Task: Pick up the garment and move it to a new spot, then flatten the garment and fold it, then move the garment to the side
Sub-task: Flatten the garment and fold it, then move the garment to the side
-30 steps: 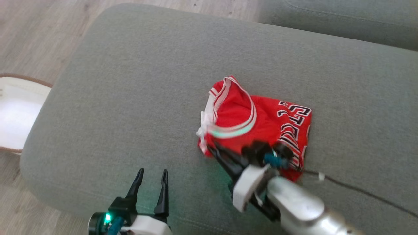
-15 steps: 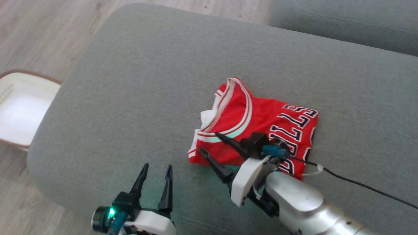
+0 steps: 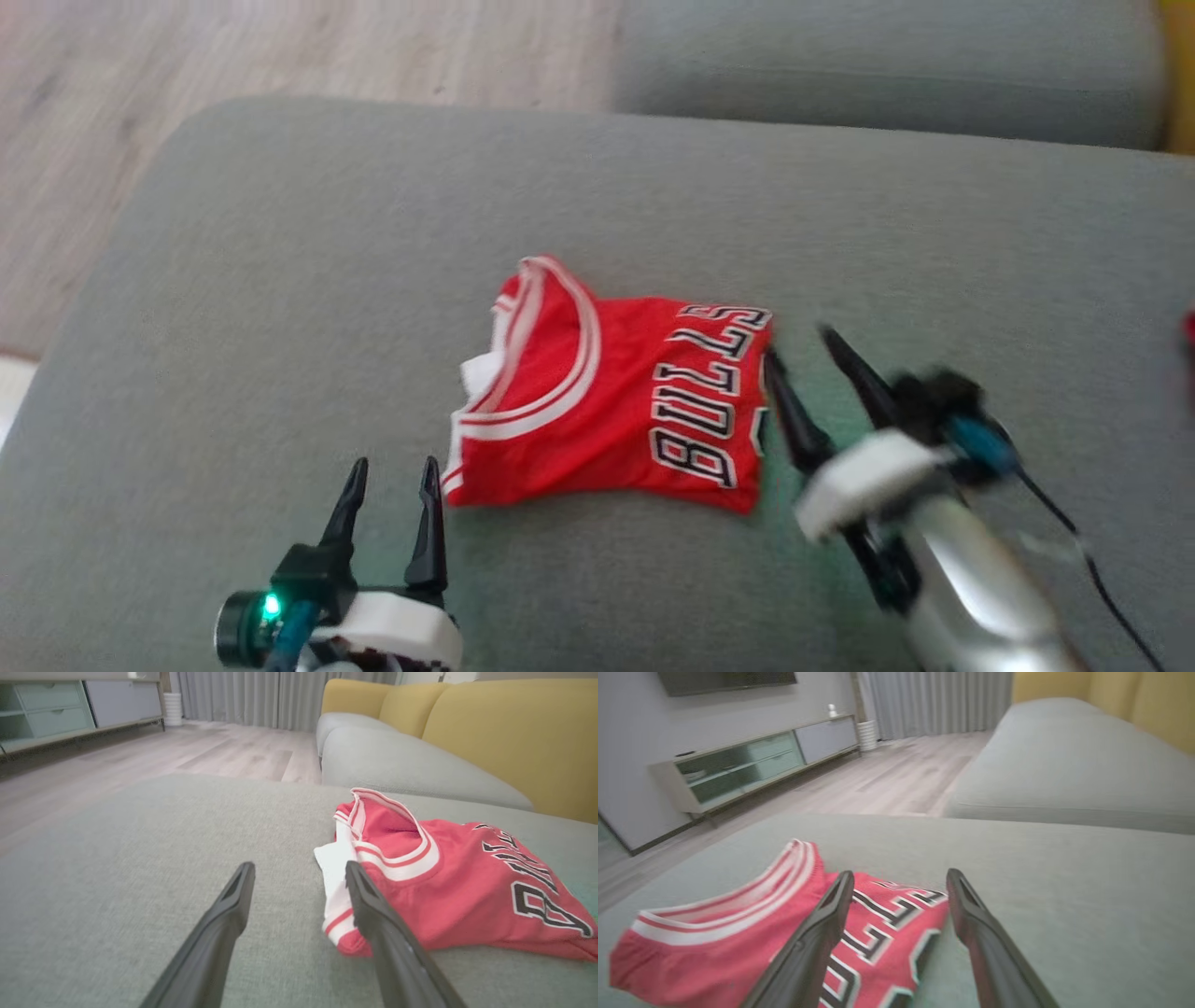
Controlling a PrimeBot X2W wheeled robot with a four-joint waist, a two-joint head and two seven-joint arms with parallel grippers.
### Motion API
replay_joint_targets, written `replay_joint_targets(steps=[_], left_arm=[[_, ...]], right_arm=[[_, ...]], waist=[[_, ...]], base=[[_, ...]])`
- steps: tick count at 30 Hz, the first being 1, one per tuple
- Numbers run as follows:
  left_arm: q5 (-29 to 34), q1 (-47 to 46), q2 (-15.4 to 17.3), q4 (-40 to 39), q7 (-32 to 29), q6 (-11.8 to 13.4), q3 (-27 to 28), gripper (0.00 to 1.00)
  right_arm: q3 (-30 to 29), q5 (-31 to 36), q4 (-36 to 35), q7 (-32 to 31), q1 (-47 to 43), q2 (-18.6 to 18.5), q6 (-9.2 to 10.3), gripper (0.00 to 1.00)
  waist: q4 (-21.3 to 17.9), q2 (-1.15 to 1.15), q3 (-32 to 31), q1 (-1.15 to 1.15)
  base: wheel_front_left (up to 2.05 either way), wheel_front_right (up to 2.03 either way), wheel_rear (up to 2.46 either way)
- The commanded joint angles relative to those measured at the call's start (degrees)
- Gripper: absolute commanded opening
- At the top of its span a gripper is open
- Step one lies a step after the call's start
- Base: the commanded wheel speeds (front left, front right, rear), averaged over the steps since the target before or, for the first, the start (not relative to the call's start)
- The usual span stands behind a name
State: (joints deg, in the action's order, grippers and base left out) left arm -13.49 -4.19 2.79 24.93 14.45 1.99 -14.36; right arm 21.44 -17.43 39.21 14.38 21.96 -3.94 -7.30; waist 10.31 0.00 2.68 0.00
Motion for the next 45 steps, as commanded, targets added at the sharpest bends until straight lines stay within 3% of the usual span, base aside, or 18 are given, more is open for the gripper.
replay_joint_targets(steps=[1, 10, 22, 26, 30, 35, 45], left_arm=[[0.5, -0.6, 0.1, -2.0, 0.5, 0.0, 2.6, 1.00], [2.9, 2.9, 0.1, -2.1, 0.5, 0.5, 7.2, 1.00], [3.7, 6.3, 0.1, -3.4, 0.5, 0.6, 8.6, 1.00], [3.6, 5.4, 0.1, -3.5, 0.5, 0.4, 7.2, 1.00], [3.5, 4.5, 0.1, -3.6, 0.5, 0.0, 5.3, 1.00], [3.1, 3.5, 0.1, -2.9, 0.5, -0.6, 1.5, 1.00], [2.0, 0.0, 0.1, -3.6, 0.5, -0.5, -3.5, 1.00]], right_arm=[[-2.4, 1.9, -3.0, 0.6, -1.5, 1.1, -0.19, 1.00], [-12.7, 8.2, -7.5, 0.6, -11.9, 1.1, -0.19, 1.00], [-14.8, 8.5, -9.6, 0.6, -16.0, 1.1, -0.19, 1.00], [-13.8, 7.7, -9.1, 0.6, -15.4, 1.1, -0.19, 1.00], [-9.0, 5.7, -6.3, 0.6, -11.9, 1.1, -0.19, 1.00], [-3.6, 1.6, 1.2, 0.3, -4.7, 1.1, -0.19, 1.00], [-1.1, -2.5, 17.1, -1.6, 5.7, 1.1, -0.19, 1.00]], waist=[[-3.1, 0.00, -2.2, 0.00], [-8.3, 0.00, -4.6, 0.00], [-10.2, 0.00, -5.1, 0.00], [-8.9, 0.00, -4.3, 0.00], [-6.7, 0.00, -3.0, 0.00], [-1.9, 0.00, -0.4, 0.00], [5.9, 0.00, 4.5, 0.00]], base=[[0.00, 0.00, 0.00], [0.00, 0.00, 0.00], [0.00, 0.00, 0.00], [0.00, 0.00, 0.00], [0.00, 0.00, 0.00], [0.00, 0.00, 0.00], [0.00, 0.00, 0.00]])
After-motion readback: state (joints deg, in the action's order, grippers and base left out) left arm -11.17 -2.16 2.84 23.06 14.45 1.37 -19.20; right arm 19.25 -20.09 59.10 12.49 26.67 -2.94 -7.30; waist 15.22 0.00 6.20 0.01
